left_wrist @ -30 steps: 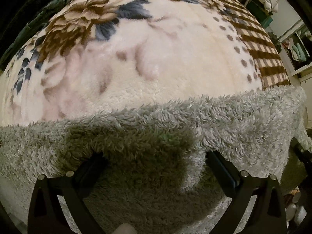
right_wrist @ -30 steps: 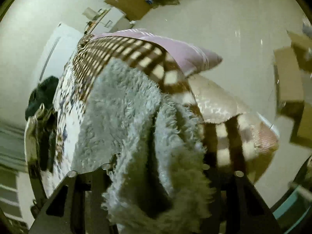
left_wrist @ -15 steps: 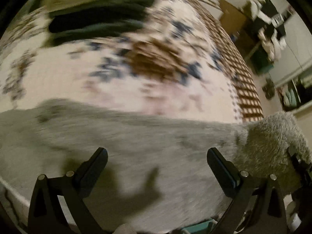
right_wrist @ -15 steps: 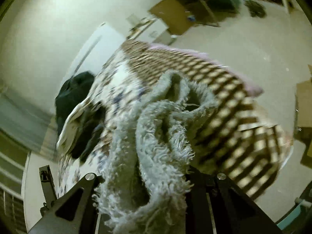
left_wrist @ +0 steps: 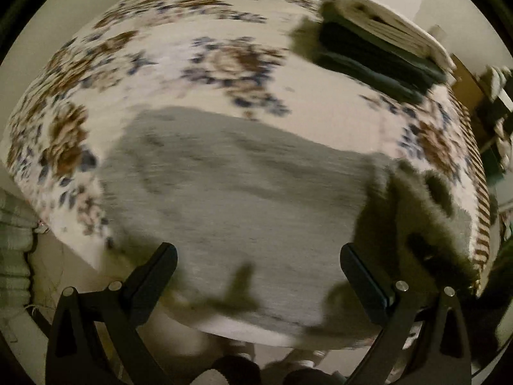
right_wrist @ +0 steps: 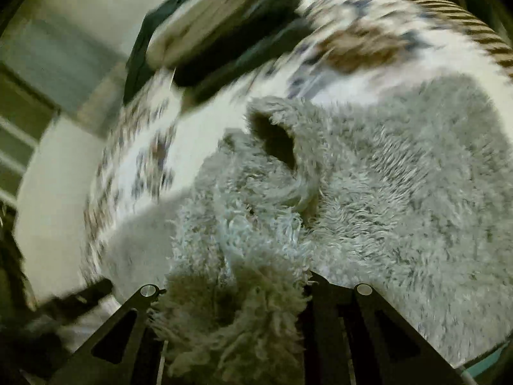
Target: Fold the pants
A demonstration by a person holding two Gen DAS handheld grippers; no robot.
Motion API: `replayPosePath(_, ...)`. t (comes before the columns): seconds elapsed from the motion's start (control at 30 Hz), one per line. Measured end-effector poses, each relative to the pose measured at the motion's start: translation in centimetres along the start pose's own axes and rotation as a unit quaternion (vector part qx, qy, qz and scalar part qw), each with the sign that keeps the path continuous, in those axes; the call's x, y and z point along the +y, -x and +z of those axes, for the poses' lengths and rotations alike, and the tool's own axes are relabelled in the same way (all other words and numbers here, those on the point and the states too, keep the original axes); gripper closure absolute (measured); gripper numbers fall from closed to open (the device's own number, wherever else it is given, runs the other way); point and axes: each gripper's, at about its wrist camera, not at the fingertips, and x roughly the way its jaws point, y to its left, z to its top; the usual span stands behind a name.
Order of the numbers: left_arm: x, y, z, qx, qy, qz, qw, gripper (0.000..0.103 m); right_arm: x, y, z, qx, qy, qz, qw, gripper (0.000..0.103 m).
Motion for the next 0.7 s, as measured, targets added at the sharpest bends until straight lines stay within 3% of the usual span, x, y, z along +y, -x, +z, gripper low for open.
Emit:
replayPosePath(0.13, 2.0, -0.5, 0.6, 0.002, 0.005, -0.012, 0.9999, 0.0, 3.3, -4.4, -2.2, 0.058, 0.027, -0.041, 0.997, 0.074)
replayPosePath(0.17, 1.8, -0.5, 1.0, 0.0, 0.004, -0.025, 0.9997, 0.0, 3.7, -4.8, -2.4, 0.082, 0.023, -0.043, 0.995, 0.061)
replayPosePath(0.2, 1.8, -0.3, 1.4, -0.004, 0.001, -0.038, 0.9993, 0.0, 3.5, -4.8, -2.4, 0.102, 0.015, -0.021, 0.995, 0.041)
replayPosePath(0.27, 0.5, 0.1, 2.1, -0.01, -0.008, -0.066, 0.9977, 0.0, 2.4, -3.3, -2.2, 0.107, -0.008, 0.029, 0.994, 0.017)
replayPosePath(0.37, -2.4, 0.9, 3.3, -0.015, -0.027, -0.109, 0.9935, 0.0, -0.1, 0.8, -1.6, 0.097, -0.04, 0.046, 0.993, 0.014)
replayPosePath(0.47, -6.3, 0.5, 4.1, -0.005, -0.058, -0.146, 0.9876, 0.0, -3.6, 4.3, -1.0, 0.086, -0.051, -0.015, 0.995, 0.014)
replayPosePath(0.63, -13.3, -2.9, 4.5, 0.018, -0.144, -0.148, 0.9783, 0.001, -9.8, 6.8, 0.4, 0.08, -0.078, -0.107, 0.988, 0.014)
replayPosePath(0.67, -14.7, -4.0, 4.1, 0.023, -0.17, -0.14, 0.9751, 0.003, -11.2, 7.3, 0.7, 0.077, -0.089, -0.116, 0.986, 0.014)
replayPosePath(0.7, -15.9, -5.1, 3.7, 0.026, -0.197, -0.144, 0.9693, 0.024, -12.1, 7.5, 0.7, 0.071, -0.097, -0.125, 0.985, 0.014)
